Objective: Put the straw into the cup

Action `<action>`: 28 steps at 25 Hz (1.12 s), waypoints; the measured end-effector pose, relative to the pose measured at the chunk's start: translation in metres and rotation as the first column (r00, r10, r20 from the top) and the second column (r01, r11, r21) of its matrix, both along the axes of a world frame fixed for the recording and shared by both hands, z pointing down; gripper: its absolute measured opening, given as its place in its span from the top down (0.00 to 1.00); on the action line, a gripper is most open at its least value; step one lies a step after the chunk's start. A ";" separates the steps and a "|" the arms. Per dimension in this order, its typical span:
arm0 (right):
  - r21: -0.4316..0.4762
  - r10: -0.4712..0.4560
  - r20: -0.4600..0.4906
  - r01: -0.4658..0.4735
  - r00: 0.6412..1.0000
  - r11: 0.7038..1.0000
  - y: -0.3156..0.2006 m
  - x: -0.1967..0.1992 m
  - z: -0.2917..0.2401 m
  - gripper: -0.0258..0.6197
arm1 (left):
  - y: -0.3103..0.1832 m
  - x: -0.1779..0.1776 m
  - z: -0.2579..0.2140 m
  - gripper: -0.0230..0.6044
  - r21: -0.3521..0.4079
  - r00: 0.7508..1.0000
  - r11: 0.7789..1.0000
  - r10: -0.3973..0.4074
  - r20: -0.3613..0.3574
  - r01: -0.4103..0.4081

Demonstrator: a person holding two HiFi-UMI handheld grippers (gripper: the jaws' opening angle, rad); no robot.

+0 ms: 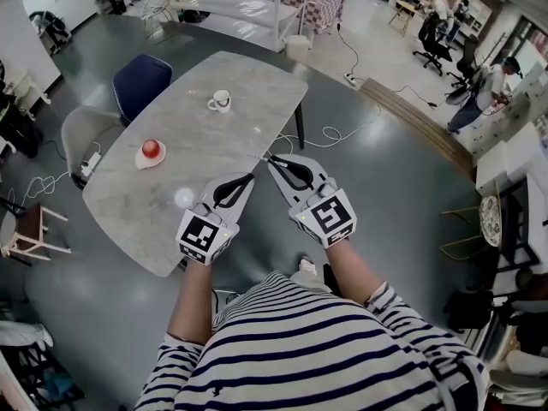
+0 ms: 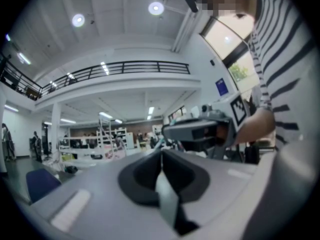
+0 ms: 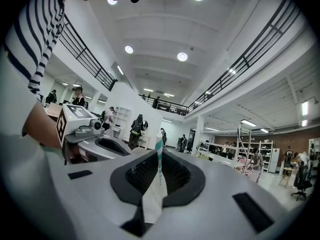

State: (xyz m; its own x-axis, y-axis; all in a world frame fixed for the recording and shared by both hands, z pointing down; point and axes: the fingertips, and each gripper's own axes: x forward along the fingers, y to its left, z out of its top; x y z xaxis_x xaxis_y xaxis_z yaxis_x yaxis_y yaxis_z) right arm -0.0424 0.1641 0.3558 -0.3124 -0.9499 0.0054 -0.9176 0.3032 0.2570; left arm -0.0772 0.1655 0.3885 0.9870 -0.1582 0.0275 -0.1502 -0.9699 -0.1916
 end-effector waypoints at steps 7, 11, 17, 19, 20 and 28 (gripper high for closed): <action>0.000 -0.036 0.004 0.036 0.999 0.999 -0.009 0.036 0.000 0.92 | -0.008 0.038 0.003 0.95 -0.005 1.000 1.000 -0.022 0.016 0.022; 0.002 -0.068 0.003 0.068 0.998 0.998 -0.019 0.063 -0.005 0.92 | -0.019 0.066 -0.001 0.95 0.000 0.998 0.999 -0.055 0.019 0.055; 0.009 -0.129 0.000 0.129 0.992 0.992 -0.031 0.115 -0.015 0.92 | -0.031 0.117 -0.011 0.95 0.006 0.993 0.993 -0.121 0.003 0.121; 0.003 -0.153 0.000 0.153 0.988 0.988 -0.033 0.132 -0.016 0.92 | -0.032 0.135 -0.013 0.95 0.003 0.989 0.989 -0.145 -0.001 0.145; -0.001 -0.166 -0.001 0.166 0.986 0.986 -0.032 0.140 -0.016 0.92 | -0.032 0.143 -0.013 0.95 0.001 0.988 0.988 -0.155 -0.003 0.155; -0.001 -0.218 0.026 0.218 0.976 0.976 -0.043 0.177 -0.009 0.92 | -0.029 0.181 -0.003 0.95 0.006 0.983 0.983 -0.183 0.033 0.183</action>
